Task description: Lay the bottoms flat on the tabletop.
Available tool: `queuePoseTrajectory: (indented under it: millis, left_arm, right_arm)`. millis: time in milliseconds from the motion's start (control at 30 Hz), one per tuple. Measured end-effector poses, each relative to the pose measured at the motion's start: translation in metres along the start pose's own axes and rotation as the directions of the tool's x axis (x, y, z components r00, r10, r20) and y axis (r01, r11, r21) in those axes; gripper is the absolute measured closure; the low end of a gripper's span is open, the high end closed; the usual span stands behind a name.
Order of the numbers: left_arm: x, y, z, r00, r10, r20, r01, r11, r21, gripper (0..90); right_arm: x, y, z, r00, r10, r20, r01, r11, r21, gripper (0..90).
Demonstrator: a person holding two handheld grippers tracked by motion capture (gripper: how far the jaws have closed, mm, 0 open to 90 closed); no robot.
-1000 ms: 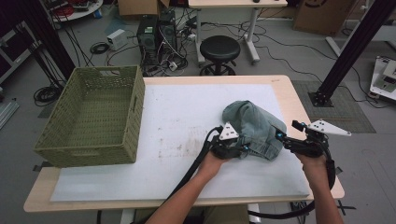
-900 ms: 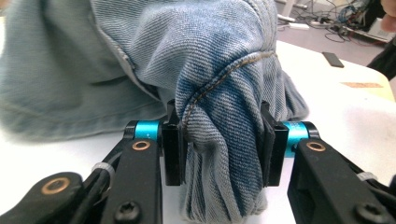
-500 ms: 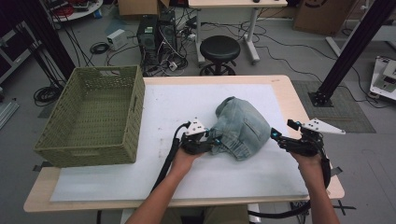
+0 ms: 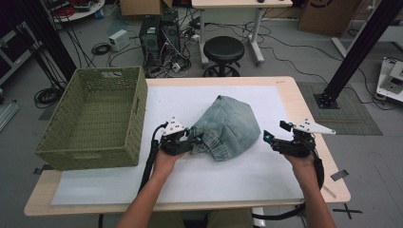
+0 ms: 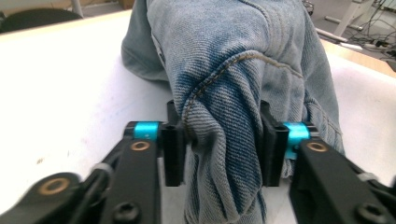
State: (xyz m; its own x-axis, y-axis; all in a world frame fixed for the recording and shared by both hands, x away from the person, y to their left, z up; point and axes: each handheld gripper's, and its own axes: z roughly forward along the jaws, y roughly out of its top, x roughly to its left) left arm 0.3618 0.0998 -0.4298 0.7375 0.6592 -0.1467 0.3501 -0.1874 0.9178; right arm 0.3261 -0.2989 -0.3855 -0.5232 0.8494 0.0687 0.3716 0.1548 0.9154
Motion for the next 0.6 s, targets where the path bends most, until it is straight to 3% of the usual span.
queuePoseTrajectory:
  millis: [133,267,400,600]
  left_arm:
    - [-0.001,-0.001,-0.007,1.0,0.002,-0.003,-0.002,0.9984,-0.056,42.4]
    - [0.0,0.006,-0.021,1.0,0.001,-0.009,-0.002,0.9915,-0.13,39.9]
    - [0.005,0.012,-0.027,0.9995,0.003,-0.031,-0.007,0.989,-0.148,39.9]
    - [0.01,0.013,-0.032,0.9985,0.009,-0.054,-0.017,0.9895,-0.143,39.2]
  right_arm:
    - [0.002,-0.001,0.001,1.0,-0.002,-0.005,0.002,1.0,-0.001,20.8]
    - [0.001,-0.001,0.0,1.0,-0.001,-0.006,0.001,1.0,-0.004,20.8]
    - [0.004,-0.003,0.001,0.9998,0.001,-0.018,-0.001,1.0,-0.006,20.8]
    - [0.015,-0.007,0.006,0.9981,-0.032,-0.052,0.031,0.999,-0.005,20.8]
